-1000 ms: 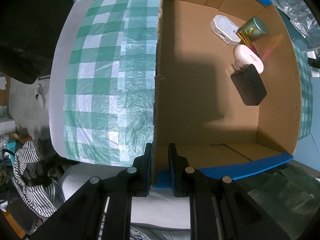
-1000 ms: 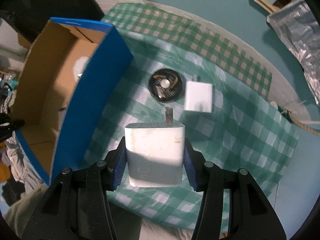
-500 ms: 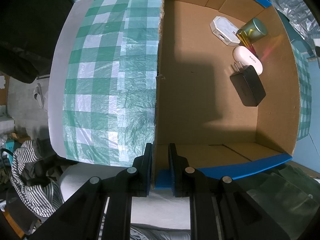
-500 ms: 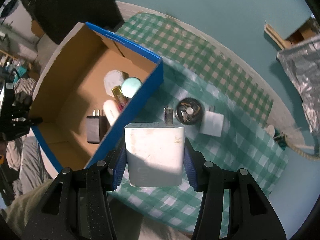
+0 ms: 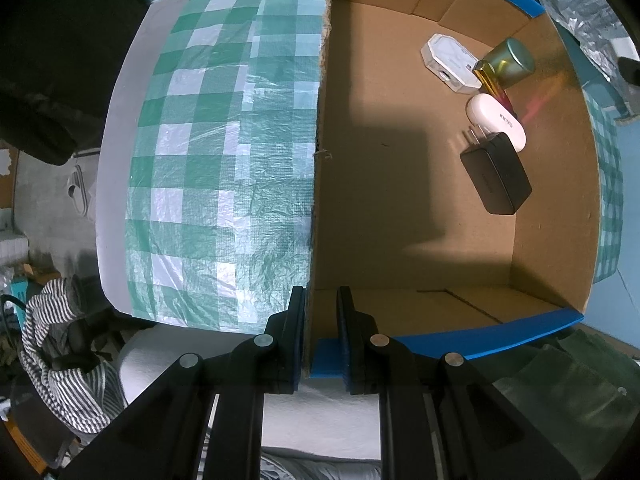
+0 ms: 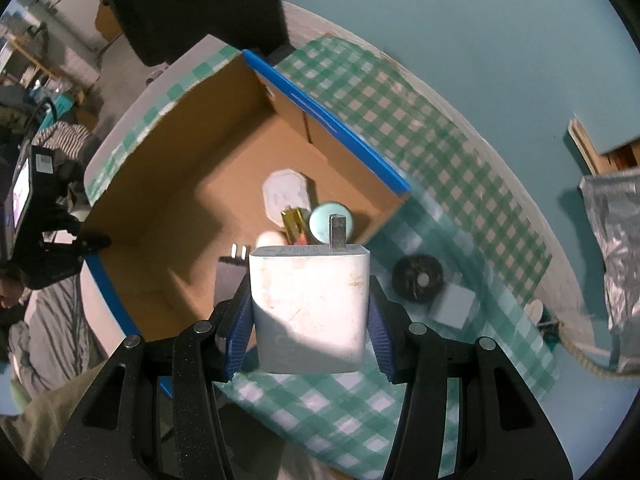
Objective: Organize rigid objects
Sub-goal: 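Carry the white charger into the box and release it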
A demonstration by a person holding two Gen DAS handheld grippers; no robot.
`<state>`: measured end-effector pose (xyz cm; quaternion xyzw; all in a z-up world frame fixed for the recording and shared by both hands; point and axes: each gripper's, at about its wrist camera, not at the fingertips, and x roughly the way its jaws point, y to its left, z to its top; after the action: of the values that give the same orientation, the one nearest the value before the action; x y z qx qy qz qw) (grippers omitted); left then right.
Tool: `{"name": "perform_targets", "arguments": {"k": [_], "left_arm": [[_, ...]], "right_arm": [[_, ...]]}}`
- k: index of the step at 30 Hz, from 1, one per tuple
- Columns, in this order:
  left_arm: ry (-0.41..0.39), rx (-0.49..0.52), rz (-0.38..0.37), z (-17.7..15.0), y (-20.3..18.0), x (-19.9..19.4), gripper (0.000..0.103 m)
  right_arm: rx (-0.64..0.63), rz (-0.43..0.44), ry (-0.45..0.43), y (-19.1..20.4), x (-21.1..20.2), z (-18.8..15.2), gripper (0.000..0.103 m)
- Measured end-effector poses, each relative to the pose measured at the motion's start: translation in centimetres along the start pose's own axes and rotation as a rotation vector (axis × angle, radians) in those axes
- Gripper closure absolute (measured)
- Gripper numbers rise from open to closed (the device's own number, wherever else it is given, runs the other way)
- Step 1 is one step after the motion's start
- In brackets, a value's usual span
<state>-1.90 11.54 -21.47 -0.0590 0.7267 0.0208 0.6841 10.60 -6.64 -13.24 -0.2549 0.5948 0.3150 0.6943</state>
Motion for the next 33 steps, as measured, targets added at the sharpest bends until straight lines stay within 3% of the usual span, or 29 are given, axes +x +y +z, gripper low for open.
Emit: {"name": "perform_targets", "arguments": {"k": [16, 33], "left_arm": [[-0.015, -0.009, -0.011, -0.4, 0.7, -0.4, 0.088], [-0.011, 0.011, -0.005, -0.3, 0.3, -0.4, 0.088]], "right_arm": [[-0.1, -0.002, 0.044, 3.3, 3.6, 2.8, 0.051], [-0.119, -0.023, 0.126, 5.3, 8.6, 3.2, 0.051]]}}
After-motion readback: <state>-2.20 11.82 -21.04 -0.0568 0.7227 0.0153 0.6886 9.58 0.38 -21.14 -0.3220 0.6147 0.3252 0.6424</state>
